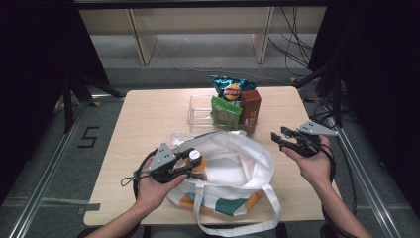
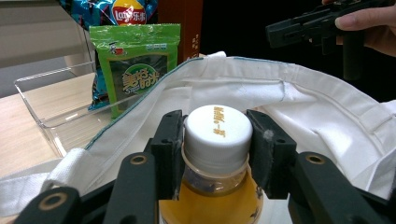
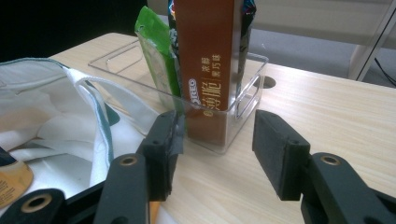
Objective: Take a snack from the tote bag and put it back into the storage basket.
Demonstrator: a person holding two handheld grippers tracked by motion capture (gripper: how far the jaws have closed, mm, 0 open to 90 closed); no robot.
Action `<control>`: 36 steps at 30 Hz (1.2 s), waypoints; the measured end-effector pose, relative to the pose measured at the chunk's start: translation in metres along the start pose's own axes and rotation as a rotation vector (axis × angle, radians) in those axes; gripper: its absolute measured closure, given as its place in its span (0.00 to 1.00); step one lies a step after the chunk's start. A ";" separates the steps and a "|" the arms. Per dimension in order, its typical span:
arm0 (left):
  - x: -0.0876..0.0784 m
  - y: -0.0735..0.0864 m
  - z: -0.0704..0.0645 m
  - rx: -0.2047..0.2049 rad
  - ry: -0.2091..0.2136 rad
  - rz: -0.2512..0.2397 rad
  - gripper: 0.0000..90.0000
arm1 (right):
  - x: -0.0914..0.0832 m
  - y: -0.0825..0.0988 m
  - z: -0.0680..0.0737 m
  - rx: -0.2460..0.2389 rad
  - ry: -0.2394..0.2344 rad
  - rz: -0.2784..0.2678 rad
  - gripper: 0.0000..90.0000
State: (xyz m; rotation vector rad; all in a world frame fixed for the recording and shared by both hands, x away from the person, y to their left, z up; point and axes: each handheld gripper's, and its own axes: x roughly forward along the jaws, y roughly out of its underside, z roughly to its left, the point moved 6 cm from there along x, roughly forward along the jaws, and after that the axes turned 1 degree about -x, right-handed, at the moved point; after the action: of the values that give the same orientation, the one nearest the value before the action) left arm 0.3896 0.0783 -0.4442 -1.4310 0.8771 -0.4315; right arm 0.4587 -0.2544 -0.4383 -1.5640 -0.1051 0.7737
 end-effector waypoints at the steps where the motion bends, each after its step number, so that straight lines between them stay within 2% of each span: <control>1: 0.000 0.000 0.000 -0.002 0.003 -0.003 0.65 | 0.001 0.000 0.000 0.004 -0.008 -0.007 0.57; 2: 0.000 0.000 0.001 -0.011 0.003 -0.002 0.65 | 0.001 0.001 -0.001 -0.010 -0.008 -0.008 0.57; 8: -0.002 -0.001 0.001 -0.017 0.011 -0.002 0.65 | 0.001 0.002 0.000 0.002 -0.004 0.006 0.57; 15: -0.009 -0.016 0.005 -0.019 0.011 -0.054 0.65 | 0.001 0.000 -0.001 -0.012 -0.005 -0.007 0.57; 19: -0.011 -0.020 0.007 -0.023 0.010 -0.065 0.65 | 0.002 0.000 0.000 -0.012 -0.006 -0.009 0.57; 20: -0.012 -0.021 0.007 -0.024 0.007 -0.059 0.65 | 0.000 0.000 0.000 0.002 -0.002 0.006 0.57; 22: -0.013 -0.023 0.007 -0.017 0.011 -0.061 0.65 | 0.001 0.000 0.000 -0.005 -0.004 -0.011 0.57; 36: -0.016 -0.034 0.008 -0.022 0.018 -0.068 0.66 | 0.002 0.001 -0.002 -0.019 -0.005 -0.009 0.57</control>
State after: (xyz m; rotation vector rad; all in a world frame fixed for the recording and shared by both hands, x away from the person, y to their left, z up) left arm 0.3941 0.0906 -0.4079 -1.4824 0.8518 -0.4873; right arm 0.4611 -0.2556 -0.4398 -1.5783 -0.1230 0.7714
